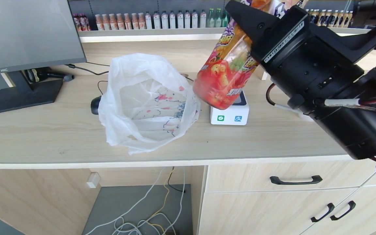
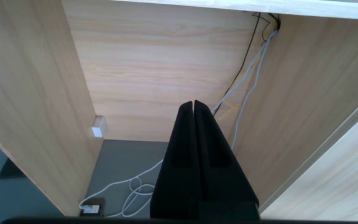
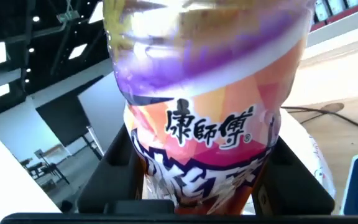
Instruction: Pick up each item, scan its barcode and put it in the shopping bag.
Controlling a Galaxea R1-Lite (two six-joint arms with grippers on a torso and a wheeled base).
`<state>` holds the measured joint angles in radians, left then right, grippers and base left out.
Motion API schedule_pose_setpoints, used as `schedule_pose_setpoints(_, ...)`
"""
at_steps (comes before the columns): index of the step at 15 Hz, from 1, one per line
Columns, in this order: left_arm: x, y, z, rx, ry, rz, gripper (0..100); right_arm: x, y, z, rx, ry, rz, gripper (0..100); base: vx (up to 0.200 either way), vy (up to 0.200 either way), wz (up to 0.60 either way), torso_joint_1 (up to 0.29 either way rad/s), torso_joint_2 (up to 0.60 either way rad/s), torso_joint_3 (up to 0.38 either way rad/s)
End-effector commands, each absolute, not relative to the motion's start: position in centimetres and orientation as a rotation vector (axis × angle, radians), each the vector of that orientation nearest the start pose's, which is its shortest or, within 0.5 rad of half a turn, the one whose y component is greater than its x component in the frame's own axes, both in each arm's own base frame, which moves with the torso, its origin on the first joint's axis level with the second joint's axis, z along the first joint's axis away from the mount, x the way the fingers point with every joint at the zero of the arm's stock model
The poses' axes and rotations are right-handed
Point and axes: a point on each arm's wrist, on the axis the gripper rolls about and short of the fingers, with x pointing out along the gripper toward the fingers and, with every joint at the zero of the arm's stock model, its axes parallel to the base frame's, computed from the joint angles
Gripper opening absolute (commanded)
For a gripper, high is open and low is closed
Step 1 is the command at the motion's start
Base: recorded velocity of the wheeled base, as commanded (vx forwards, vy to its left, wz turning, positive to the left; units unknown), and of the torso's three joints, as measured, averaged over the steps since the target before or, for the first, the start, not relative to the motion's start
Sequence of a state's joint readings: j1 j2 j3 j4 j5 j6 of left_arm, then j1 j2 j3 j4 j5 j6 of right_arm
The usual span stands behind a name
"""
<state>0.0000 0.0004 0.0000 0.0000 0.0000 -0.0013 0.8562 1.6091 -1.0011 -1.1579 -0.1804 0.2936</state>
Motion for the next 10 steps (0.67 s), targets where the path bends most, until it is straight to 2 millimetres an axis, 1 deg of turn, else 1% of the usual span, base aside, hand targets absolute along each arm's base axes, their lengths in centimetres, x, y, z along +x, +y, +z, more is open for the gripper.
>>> schedule_pose_setpoints(1,-2.3,0.0,7.5,-0.002,0.0,0.0,0,17.7,20.2,32.2,0.472,-0.448,0.727,0,0.0,0.0,0.0,0.0,0.0,0.0)
schedule_pose_setpoints(3,-2.3,0.0,7.5,0.0,0.0,0.0,0,17.5,20.1,32.4,0.345,-0.525,0.743,0,0.0,0.0,0.0,0.0,0.0,0.0)
schedule_pose_setpoints(4,-2.3,0.0,7.5,0.0,0.0,0.0,0,17.6,20.0,32.4,0.318,-0.541,0.74,0,0.0,0.0,0.0,0.0,0.0,0.0)
schedule_pose_setpoints(5,-2.3,0.0,7.5,-0.002,0.0,0.0,0,18.5,19.9,31.3,0.236,-0.561,0.701,0,0.0,0.0,0.0,0.0,0.0,0.0)
schedule_pose_setpoints(6,-2.3,0.0,7.5,-0.002,0.0,0.0,0,18.9,19.9,30.9,0.182,-0.566,0.689,0,0.0,0.0,0.0,0.0,0.0,0.0)
schedule_pose_setpoints(8,-2.3,0.0,7.5,0.0,0.0,0.0,0,19.6,19.8,30.6,0.155,-0.58,0.674,0,0.0,0.0,0.0,0.0,0.0,0.0)
schedule_pose_setpoints(10,-2.3,0.0,7.5,0.0,0.0,0.0,0,20.8,19.4,30.0,0.137,-0.569,0.64,0,0.0,0.0,0.0,0.0,0.0,0.0)
